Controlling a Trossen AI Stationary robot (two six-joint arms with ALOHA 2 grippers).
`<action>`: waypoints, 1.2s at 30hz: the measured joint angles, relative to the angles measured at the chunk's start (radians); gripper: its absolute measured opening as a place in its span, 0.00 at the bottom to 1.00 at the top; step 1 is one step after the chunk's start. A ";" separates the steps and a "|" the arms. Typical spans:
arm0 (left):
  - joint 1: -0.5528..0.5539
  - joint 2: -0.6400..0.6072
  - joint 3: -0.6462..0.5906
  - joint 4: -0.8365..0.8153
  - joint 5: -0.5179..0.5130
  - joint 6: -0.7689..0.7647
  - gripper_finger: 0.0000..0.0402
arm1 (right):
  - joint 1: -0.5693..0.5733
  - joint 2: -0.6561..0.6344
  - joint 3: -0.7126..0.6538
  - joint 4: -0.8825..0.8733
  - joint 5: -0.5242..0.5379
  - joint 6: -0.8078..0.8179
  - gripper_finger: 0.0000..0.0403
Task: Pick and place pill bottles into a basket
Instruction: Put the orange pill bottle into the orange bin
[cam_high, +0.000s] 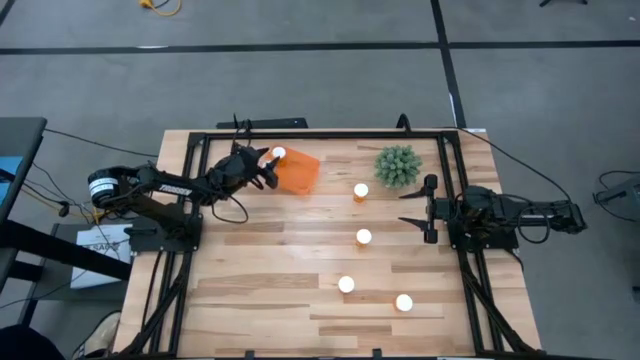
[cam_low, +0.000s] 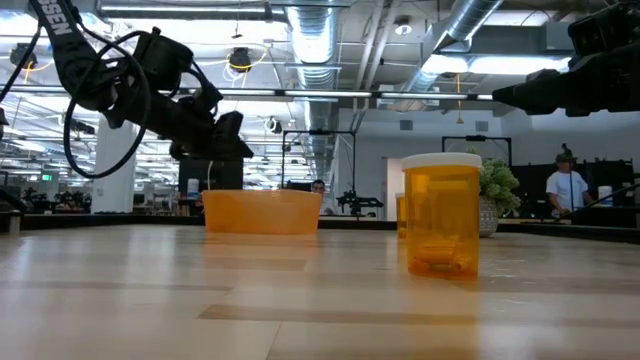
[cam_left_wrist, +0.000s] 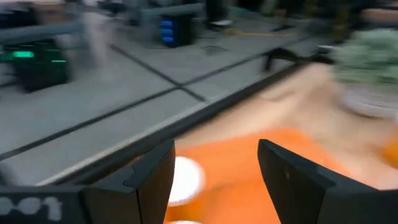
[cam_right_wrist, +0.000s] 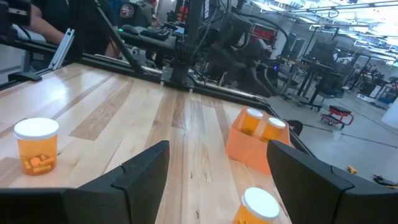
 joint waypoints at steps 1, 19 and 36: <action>-0.007 0.000 0.000 0.000 0.041 -0.002 0.55 | 0.000 0.000 0.000 0.000 0.000 0.000 0.66; -0.514 0.000 0.045 -0.055 0.341 0.079 0.55 | 0.000 0.000 0.000 0.000 0.000 0.000 0.66; -0.691 0.416 0.523 -0.467 0.342 0.069 0.62 | 0.000 0.000 0.000 0.000 0.000 0.000 0.66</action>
